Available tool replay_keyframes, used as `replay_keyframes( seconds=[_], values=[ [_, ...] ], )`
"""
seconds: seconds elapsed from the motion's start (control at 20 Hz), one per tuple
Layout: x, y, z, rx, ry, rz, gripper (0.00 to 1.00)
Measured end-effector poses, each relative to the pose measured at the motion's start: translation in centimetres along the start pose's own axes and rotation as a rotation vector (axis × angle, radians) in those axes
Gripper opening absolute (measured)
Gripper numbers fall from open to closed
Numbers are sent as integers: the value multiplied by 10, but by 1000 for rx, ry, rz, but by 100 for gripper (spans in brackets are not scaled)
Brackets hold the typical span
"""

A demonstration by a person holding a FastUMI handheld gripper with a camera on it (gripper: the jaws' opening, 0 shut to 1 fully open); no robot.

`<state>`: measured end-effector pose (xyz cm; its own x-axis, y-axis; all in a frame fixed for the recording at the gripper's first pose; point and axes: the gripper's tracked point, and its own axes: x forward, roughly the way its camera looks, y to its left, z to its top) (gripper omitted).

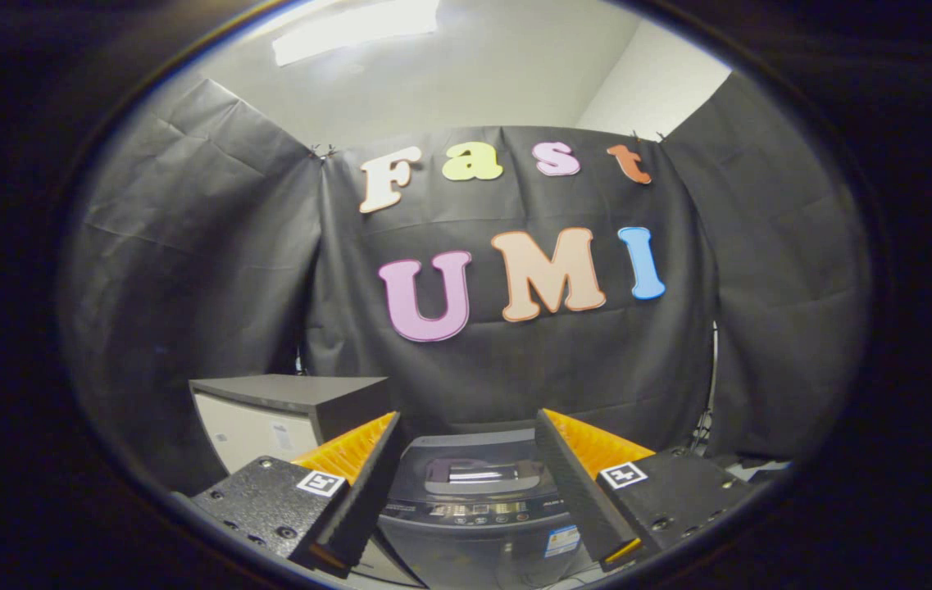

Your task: Put the clothes into the washing machine and then close the washing machine lid.

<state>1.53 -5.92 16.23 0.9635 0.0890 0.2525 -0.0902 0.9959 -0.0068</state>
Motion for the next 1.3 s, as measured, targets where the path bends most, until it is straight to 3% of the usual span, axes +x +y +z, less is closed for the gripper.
replay_keyframes(
  seconds=[0.35,0.75,1.0,1.3],
  values=[
    [-5,28,-8,5,52,23,97],
    [-9,52,-4,-45,24,69,97],
    [-8,49,2,-85,-47,46,97],
    [-4,19,0,7,-53,-25,97]
  ],
)
